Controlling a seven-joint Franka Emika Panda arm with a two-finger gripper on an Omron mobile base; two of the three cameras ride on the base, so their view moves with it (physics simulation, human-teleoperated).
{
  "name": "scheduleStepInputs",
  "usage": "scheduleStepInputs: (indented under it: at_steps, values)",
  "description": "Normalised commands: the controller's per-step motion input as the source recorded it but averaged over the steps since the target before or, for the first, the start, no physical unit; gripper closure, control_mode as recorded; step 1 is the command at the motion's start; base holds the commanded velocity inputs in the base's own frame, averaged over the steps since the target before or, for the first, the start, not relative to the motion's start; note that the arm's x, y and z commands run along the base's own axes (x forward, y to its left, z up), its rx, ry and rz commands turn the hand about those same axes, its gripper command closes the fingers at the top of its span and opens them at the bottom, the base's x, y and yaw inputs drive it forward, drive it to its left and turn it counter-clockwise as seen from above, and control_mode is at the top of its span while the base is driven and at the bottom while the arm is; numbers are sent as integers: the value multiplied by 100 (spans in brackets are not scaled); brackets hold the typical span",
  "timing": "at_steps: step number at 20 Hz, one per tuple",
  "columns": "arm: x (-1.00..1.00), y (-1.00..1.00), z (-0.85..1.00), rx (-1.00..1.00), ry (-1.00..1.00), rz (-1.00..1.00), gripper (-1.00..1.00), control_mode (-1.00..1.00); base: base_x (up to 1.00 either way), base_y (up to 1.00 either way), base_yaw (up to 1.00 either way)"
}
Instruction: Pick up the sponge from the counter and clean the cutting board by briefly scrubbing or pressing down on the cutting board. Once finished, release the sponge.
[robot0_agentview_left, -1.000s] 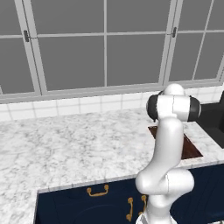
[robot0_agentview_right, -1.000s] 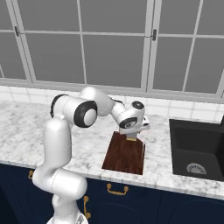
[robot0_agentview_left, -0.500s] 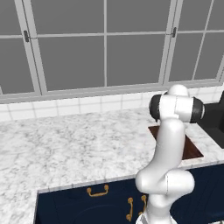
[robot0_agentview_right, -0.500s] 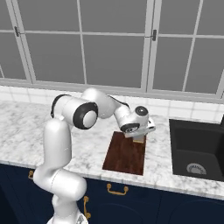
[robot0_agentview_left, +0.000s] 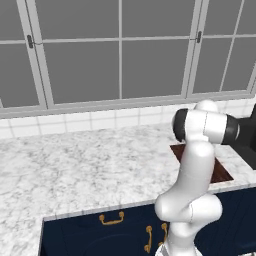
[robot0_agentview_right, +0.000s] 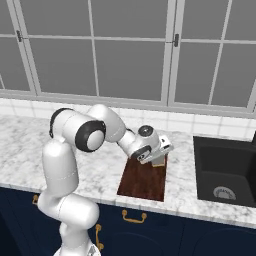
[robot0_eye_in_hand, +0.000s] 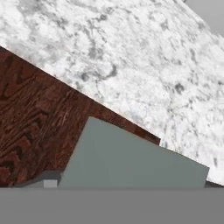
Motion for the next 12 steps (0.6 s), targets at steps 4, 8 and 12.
scheduleStepInputs:
  at_steps: [4,8,12]
  values:
    - [-100,0,-34,-5,1,1,100,-100,0,0,0]
    - [-100,0,-14,2,17,0,100,-100,0,0,0]
    - [-100,0,-26,2,22,0,100,-100,0,0,0]
